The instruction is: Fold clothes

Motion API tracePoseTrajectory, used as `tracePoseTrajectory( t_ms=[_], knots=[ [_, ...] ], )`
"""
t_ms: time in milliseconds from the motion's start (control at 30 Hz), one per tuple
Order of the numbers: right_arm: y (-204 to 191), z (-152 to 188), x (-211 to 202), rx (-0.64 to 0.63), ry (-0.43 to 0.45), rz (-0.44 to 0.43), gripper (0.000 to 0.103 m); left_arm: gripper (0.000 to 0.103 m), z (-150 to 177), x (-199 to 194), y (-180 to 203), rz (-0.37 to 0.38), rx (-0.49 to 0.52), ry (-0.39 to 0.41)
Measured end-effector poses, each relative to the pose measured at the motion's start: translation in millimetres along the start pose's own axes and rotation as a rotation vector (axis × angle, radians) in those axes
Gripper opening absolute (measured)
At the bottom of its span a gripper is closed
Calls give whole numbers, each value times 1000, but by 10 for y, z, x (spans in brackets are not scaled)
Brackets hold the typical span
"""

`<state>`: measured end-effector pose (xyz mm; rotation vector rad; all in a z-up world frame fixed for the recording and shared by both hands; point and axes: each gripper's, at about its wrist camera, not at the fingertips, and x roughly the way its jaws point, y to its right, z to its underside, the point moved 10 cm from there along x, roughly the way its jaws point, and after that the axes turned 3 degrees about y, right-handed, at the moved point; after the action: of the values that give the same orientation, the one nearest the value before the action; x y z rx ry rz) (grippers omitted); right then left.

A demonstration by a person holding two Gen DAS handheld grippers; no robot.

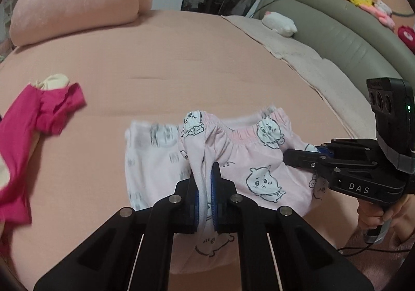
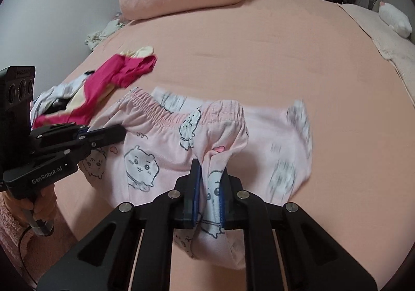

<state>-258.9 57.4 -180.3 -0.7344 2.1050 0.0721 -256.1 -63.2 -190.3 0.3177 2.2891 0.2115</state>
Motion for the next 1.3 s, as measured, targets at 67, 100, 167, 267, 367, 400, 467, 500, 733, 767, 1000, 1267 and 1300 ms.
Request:
tracePoseTrajectory(
  t_ms=[67, 100, 167, 267, 367, 400, 467, 500, 733, 767, 1000, 1267, 1300],
  knots=[
    [67, -87, 93, 17, -3, 5, 10, 7, -63, 115, -93, 2, -27, -9],
    [103, -127, 143, 27, -5, 7, 10, 7, -94, 172, -140, 3, -40, -14],
    [168, -182, 274, 51, -11, 11, 10, 7, -107, 313, -224, -9, -50, -27],
    [267, -201, 530, 81, -35, 29, 12, 11, -55, 603, -380, -45, -74, -73],
    [404, -76, 834, 176, -113, 24, 31, 25, 49, 809, -456, -70, -86, -131],
    [431, -56, 852, 205, -118, 12, 32, 26, 90, 790, -478, -76, -100, -136],
    [464, -104, 655, 229, -62, 14, 48, 40, 189, 587, -532, -85, -150, -116],
    [495, -127, 496, 233, -24, 35, 53, 53, 238, 486, -559, -89, -176, -107],
    [735, 482, -218, 355, 9, 156, 77, 63, 609, -190, -754, -114, -356, -49],
    [736, 614, -203, 354, -22, 154, 77, 63, 722, -205, -762, -101, -392, -61],
    [563, 826, -24, 395, -41, 31, 78, 29, 987, -12, -509, -9, -409, -72],
    [365, 1008, -325, 312, -55, 18, 12, 14, 816, -16, -248, -11, -307, -65],
    [340, 1031, -363, 302, -57, 16, 12, 14, 770, -95, -164, -5, -277, -59]
  ],
)
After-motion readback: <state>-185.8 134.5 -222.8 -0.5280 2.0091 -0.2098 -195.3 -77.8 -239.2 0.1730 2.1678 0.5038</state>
